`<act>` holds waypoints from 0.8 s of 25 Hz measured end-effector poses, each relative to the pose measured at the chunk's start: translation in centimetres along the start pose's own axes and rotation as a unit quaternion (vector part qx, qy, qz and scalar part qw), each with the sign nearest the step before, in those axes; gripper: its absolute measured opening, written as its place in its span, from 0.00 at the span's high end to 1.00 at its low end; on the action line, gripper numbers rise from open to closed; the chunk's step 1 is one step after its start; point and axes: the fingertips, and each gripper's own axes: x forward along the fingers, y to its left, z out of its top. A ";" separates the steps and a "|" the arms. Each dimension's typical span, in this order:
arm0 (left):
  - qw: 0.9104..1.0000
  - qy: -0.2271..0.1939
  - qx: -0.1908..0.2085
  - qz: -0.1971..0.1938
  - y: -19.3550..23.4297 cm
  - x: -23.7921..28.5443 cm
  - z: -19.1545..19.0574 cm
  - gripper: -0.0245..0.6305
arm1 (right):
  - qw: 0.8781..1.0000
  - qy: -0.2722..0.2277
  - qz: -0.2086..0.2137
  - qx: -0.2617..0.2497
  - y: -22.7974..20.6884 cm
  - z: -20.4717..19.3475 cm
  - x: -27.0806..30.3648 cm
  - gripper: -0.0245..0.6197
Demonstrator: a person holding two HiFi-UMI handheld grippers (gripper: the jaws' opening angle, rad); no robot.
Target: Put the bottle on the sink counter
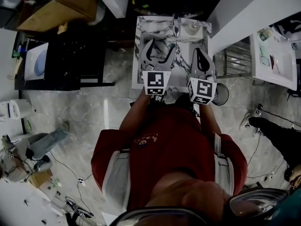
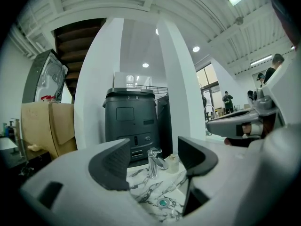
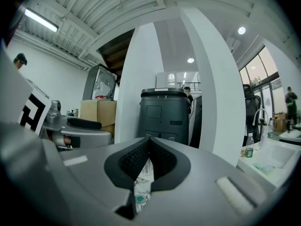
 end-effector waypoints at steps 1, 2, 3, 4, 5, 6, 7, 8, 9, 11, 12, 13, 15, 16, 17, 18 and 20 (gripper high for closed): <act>1.000 -0.001 0.000 -0.001 0.2 -0.3 0.0 0.48 | 1.000 -0.001 -0.001 -0.001 0.3 0.0 0.0 0.96; 1.000 -0.002 0.001 -0.001 0.3 -0.5 -0.1 0.48 | 1.000 -0.003 -0.002 -0.002 0.6 0.1 -0.1 0.96; 1.000 -0.003 0.002 -0.001 0.5 -0.8 -0.1 0.49 | 1.000 -0.004 -0.002 -0.003 0.9 0.1 -0.2 0.96; 1.000 -0.005 0.003 -0.001 0.6 -1.0 -0.1 0.49 | 1.000 -0.006 -0.003 -0.004 1.1 0.2 -0.3 0.96; 1.000 -0.007 0.003 -0.002 0.8 -1.2 0.0 0.50 | 1.000 -0.007 -0.005 -0.005 1.3 0.2 -0.3 0.96; 1.000 -0.009 0.003 -0.002 0.8 -1.4 0.0 0.52 | 1.000 -0.008 -0.006 -0.005 1.4 0.2 -0.4 0.96; 1.000 -0.012 0.002 -0.002 0.9 -1.6 0.0 0.54 | 1.000 -0.008 -0.007 -0.006 1.5 0.3 -0.4 0.96; 1.000 -0.014 0.002 -0.002 0.9 -1.7 0.1 0.55 | 1.000 -0.008 -0.008 -0.007 1.6 0.3 -0.5 0.96; 1.000 -0.016 0.003 -0.003 1.0 -1.9 0.3 0.56 | 1.000 -0.009 -0.009 -0.008 1.7 0.4 -0.5 0.96; 1.000 -0.019 0.004 -0.004 1.0 -2.2 0.5 0.56 | 1.000 -0.010 -0.011 -0.009 2.0 0.5 -0.7 0.96; 1.000 -0.020 0.005 -0.005 1.0 -2.3 0.5 0.57 | 1.000 -0.011 -0.012 -0.009 2.2 0.5 -0.7 0.96; 1.000 -0.021 0.007 -0.007 1.0 -2.5 0.5 0.58 | 1.000 -0.011 -0.013 -0.010 2.3 0.5 -0.8 0.96; 1.000 -0.021 0.009 -0.009 1.1 -2.7 0.5 0.60 | 1.000 -0.012 -0.016 -0.010 2.6 0.6 -0.9 0.96; 1.000 -0.022 0.010 -0.009 1.2 -2.8 0.5 0.61 | 1.000 -0.012 -0.018 -0.009 2.7 0.6 -0.9 0.96; 1.000 -0.022 0.011 -0.010 1.2 -2.9 0.5 0.63 | 1.000 -0.012 -0.019 -0.009 2.7 0.5 -1.0 0.96; 1.000 -0.022 0.012 -0.010 1.2 -3.0 0.5 0.65 | 1.000 -0.013 -0.021 -0.009 2.8 0.5 -1.0 0.96; 1.000 -0.022 0.013 -0.009 1.3 -3.1 0.4 0.68 | 1.000 -0.014 -0.022 -0.011 3.0 0.5 -1.1 0.96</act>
